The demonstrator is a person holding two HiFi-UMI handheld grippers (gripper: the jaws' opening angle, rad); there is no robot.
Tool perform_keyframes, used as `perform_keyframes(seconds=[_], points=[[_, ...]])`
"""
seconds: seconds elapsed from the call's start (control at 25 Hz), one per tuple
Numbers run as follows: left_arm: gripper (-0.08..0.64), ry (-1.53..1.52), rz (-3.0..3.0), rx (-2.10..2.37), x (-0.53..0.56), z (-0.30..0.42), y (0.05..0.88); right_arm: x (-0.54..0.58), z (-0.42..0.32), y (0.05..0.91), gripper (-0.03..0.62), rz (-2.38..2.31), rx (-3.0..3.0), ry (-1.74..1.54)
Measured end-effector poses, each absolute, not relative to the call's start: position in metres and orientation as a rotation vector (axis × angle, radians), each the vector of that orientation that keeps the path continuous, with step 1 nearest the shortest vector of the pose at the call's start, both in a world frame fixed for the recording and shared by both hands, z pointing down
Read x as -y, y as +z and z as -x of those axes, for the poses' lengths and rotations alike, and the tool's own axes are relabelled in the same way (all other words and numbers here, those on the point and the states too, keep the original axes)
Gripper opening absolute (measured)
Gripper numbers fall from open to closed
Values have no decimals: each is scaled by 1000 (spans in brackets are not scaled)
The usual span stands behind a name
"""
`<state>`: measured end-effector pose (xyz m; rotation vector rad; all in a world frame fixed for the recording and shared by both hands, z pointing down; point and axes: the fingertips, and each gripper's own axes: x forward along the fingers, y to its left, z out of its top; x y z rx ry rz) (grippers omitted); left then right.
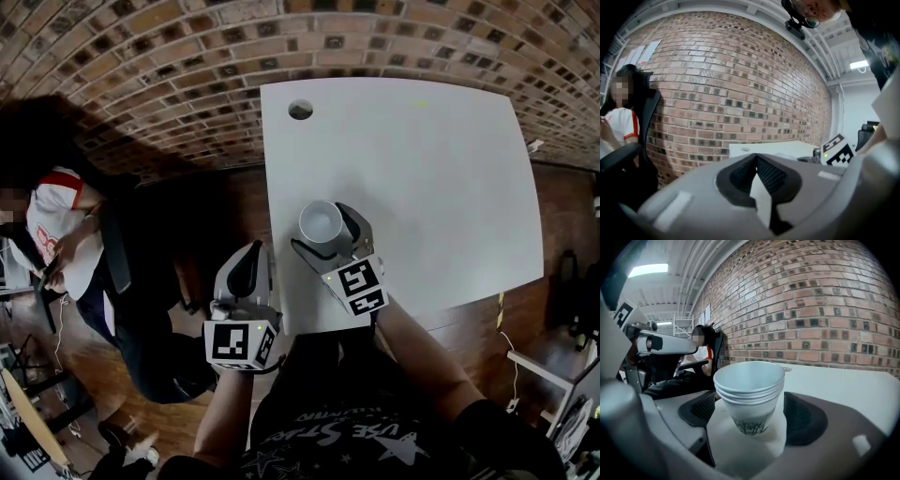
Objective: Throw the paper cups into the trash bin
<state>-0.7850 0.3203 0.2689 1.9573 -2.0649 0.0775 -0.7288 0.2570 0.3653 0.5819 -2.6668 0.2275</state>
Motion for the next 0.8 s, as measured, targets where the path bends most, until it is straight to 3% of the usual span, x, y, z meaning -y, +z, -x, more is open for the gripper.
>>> perform_keyframes(seconds=[0.44,0.56,0.8], points=[[6,68,-1936,2056,-319,791,279,-239,744,363,445,-649,2700,132],[6,73,-1930,2058,-318,794,280,-236,744,362,354,-667,2692,103],[5,63,-1935,2068,-318,796,278,-240,747,360,347,-644,2694,51]])
